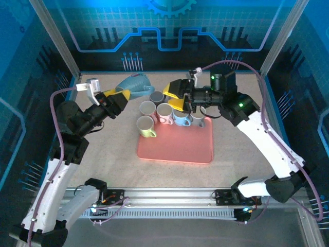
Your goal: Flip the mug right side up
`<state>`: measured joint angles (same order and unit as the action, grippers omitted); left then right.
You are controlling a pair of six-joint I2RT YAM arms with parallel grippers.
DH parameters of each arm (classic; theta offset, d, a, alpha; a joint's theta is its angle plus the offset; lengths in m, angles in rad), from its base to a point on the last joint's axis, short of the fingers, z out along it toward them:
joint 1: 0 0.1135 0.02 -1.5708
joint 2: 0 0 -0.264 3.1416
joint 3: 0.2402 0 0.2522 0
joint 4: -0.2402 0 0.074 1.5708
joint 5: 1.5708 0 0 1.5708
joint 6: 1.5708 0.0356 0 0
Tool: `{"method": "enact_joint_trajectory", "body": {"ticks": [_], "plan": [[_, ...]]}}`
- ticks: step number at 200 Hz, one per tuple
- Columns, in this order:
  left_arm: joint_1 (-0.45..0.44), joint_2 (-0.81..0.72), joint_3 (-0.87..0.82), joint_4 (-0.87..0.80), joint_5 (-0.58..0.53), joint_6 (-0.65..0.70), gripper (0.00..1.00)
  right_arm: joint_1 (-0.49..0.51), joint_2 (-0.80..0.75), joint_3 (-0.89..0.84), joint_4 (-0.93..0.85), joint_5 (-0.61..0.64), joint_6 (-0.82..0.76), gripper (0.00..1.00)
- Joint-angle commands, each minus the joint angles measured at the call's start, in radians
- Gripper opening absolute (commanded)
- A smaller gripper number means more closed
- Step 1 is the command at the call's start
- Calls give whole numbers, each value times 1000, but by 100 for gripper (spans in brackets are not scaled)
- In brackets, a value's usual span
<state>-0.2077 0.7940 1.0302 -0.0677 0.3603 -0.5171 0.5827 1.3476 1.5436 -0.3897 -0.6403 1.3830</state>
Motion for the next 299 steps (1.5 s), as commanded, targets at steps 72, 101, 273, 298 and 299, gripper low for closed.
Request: {"method": "enact_joint_trajectory", "body": {"ticks": [72, 101, 273, 298, 299], "plan": [[-42, -77, -16, 105, 78, 87, 44, 109, 95, 43, 325, -62, 256, 61], [-49, -93, -18, 87, 83, 105, 44, 136, 108, 31, 335, -65, 252, 57], [-121, -166, -62, -223, -1, 67, 99, 12, -40, 29, -9, -40, -213, 6], [-120, -184, -56, -369, -104, 29, 99, 47, -91, 107, -403, 218, -712, 1], [-120, -186, -56, -373, -109, 27, 99, 49, -94, 106, -412, 230, -734, 1]]}}
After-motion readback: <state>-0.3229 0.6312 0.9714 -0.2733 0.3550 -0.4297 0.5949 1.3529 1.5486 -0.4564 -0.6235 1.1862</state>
